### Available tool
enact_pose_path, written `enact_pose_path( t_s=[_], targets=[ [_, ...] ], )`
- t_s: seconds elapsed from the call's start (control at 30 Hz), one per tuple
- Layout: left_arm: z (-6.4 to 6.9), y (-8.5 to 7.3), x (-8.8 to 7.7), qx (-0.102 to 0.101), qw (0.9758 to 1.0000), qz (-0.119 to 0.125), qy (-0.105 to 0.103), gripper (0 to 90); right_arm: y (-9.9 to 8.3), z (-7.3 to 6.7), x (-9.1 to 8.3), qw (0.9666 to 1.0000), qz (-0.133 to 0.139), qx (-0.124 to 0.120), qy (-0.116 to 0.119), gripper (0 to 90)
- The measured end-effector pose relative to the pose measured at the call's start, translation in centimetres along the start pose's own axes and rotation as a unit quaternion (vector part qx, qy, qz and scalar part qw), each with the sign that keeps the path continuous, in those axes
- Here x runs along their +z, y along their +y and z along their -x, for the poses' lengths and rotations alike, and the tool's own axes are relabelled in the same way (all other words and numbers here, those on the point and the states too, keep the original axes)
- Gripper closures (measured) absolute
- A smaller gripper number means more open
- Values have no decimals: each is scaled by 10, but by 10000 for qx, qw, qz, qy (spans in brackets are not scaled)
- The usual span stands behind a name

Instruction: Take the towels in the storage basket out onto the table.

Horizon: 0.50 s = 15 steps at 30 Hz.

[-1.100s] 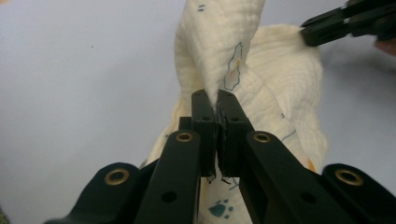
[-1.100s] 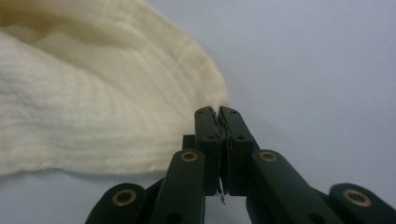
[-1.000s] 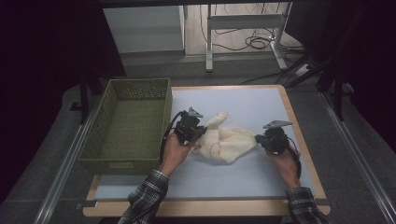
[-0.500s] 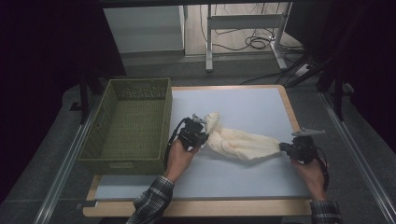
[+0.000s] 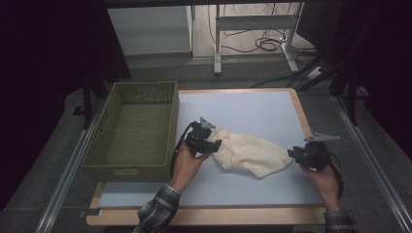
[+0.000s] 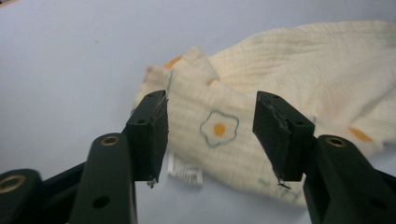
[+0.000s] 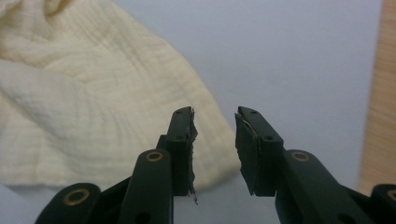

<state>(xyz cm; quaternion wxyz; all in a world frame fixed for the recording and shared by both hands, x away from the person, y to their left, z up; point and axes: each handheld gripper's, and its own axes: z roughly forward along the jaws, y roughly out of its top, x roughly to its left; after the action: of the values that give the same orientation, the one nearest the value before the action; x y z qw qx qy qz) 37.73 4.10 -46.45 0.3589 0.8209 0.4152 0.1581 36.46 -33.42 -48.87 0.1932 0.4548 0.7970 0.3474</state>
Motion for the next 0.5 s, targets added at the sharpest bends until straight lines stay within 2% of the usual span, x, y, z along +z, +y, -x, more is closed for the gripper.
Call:
enact_pose_path(
  t_s=[0.07, 0.1, 0.13, 0.17, 0.3, 0.33, 0.43, 0.5],
  targets=[
    [4, 7, 18, 56, 9999, -86, 42, 408, 6, -5, 7, 9999, -9, -94, 49, 663],
    [4, 7, 18, 56, 9999, -86, 42, 382, 6, -5, 7, 9999, -9, -94, 49, 663],
    [5, 8, 23, 65, 9999, -73, 38, 382, 12, -9, 13, 9998, 9, -133, 113, 663],
    [8, 10, 35, 94, 9998, -98, 142, 373, 16, -13, 20, 9997, 2, -189, 127, 674],
    [9, 7, 56, 168, 9992, -220, 303, 377, 24, -21, 37, 9994, -24, -293, 158, 708],
    [9, 4, 61, 153, 9988, -292, 355, 391, 26, -22, 41, 9993, -38, -320, 185, 708],
    [6, -2, 68, 97, 9987, -405, 302, 473, 29, -28, 51, 9988, -55, -451, 185, 700],
    [5, -6, 69, 95, 9987, -437, 235, 606, 31, -30, 56, 9986, -50, -468, 222, 677]
  ],
)
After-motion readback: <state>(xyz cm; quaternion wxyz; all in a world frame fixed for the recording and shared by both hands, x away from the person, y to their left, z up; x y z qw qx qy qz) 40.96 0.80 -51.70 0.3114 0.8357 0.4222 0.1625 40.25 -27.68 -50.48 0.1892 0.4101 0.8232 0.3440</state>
